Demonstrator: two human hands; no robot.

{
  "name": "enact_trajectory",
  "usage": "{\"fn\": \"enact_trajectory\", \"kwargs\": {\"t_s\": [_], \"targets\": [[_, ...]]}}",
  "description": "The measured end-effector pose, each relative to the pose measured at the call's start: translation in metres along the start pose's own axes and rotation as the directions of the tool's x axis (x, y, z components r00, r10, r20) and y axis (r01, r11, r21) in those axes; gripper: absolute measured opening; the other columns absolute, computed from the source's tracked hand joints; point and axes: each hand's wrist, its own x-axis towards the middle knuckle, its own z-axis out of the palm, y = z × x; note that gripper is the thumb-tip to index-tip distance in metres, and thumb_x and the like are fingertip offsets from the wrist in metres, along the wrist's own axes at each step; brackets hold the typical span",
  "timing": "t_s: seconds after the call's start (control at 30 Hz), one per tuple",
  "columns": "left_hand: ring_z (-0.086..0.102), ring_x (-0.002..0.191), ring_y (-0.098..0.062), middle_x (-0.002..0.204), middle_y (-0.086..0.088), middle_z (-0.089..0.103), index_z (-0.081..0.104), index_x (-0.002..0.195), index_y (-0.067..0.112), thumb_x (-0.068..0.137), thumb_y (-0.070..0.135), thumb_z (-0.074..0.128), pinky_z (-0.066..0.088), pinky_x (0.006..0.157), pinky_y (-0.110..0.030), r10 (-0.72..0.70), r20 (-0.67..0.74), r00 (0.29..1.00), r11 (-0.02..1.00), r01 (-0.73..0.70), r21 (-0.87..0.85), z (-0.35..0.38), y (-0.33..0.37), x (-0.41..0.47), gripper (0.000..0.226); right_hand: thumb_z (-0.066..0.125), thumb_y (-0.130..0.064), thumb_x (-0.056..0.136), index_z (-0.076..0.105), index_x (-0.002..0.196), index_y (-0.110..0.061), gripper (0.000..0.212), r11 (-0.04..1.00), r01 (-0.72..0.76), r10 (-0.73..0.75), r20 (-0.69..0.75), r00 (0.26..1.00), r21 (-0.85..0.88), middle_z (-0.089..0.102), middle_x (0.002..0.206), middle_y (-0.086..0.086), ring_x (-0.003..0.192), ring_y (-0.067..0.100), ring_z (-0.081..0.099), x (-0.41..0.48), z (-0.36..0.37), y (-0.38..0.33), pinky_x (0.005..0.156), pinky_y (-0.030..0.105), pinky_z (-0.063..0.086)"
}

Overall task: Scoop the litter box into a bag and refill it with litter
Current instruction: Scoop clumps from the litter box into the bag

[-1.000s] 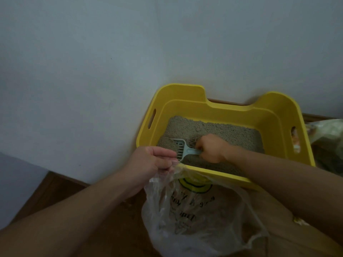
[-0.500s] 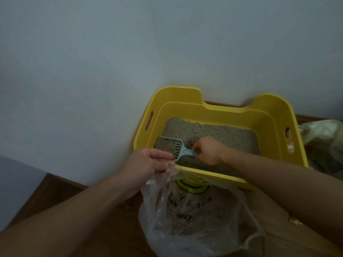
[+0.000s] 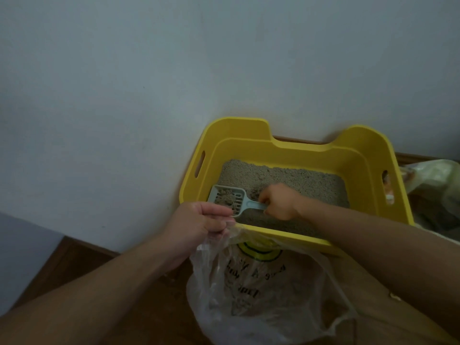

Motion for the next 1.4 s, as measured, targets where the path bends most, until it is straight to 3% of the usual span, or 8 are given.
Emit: {"fn": "enact_trajectory", "kwargs": {"t_s": [0.53,0.8,0.97,1.07,1.2,1.4], "targets": [[0.071,0.067,-0.016,0.088,-0.014,0.077,0.071,0.098,0.001,0.085,-0.018,0.059,0.058,0.060,-0.023,0.013,-0.045,0.999,1.000,-0.013,0.003,-0.006,-0.004,-0.003,0.026,0.062,-0.013,0.084,0.073,0.107,-0.017,0.026,0.997,-0.072,0.069,-0.115,0.991,-0.019,0.071,0.100,0.003,0.089,0.021,0.063,-0.050,-0.031,0.033,0.082,0.039,0.055],[0.070,0.066,-0.015,0.080,-0.010,0.076,0.071,0.090,0.005,0.085,-0.018,0.059,0.058,0.059,-0.022,0.059,-0.129,0.990,0.996,-0.050,0.073,-0.008,-0.012,-0.012,0.026,0.062,-0.014,0.086,0.072,0.106,-0.019,0.024,0.996,-0.032,0.020,-0.131,0.991,-0.087,0.069,0.098,0.000,0.089,0.020,0.060,-0.100,-0.052,0.041,0.076,0.035,0.052],[0.071,0.073,-0.017,0.085,-0.012,0.075,0.072,0.091,0.006,0.086,-0.015,0.060,0.060,0.067,-0.027,0.107,-0.163,0.981,0.981,-0.077,0.179,-0.007,-0.016,-0.015,0.024,0.067,-0.016,0.085,0.072,0.103,-0.020,0.019,0.995,-0.009,-0.007,-0.158,0.987,-0.097,0.070,0.095,-0.001,0.085,0.017,0.059,-0.136,-0.065,0.042,0.067,0.029,0.045],[0.070,0.066,-0.014,0.081,-0.013,0.072,0.071,0.092,0.002,0.085,-0.016,0.061,0.060,0.062,-0.023,0.128,-0.166,0.978,0.972,-0.091,0.215,-0.005,-0.021,-0.018,0.022,0.069,-0.018,0.086,0.073,0.104,-0.021,0.019,0.996,0.011,-0.027,-0.178,0.984,-0.087,0.066,0.088,-0.007,0.081,0.012,0.056,-0.161,-0.068,0.040,0.059,0.021,0.037],[0.069,0.070,-0.017,0.084,-0.015,0.070,0.069,0.087,0.006,0.085,-0.016,0.060,0.059,0.061,-0.023,0.133,-0.178,0.975,0.964,-0.085,0.252,-0.006,-0.025,-0.020,0.023,0.072,-0.021,0.084,0.073,0.104,-0.024,0.020,0.999,0.011,-0.021,-0.204,0.979,-0.052,0.071,0.091,-0.006,0.085,0.013,0.062,-0.189,-0.071,0.034,0.070,0.029,0.049],[0.068,0.069,-0.019,0.088,-0.021,0.070,0.067,0.088,0.003,0.085,-0.017,0.059,0.059,0.060,-0.022,0.126,-0.171,0.977,0.965,-0.081,0.248,-0.007,-0.029,-0.022,0.022,0.071,-0.021,0.085,0.073,0.103,-0.028,0.019,0.999,0.043,-0.039,-0.124,0.991,0.028,0.071,0.094,-0.011,0.086,0.007,0.063,-0.217,-0.063,0.022,0.078,0.030,0.054]]}}
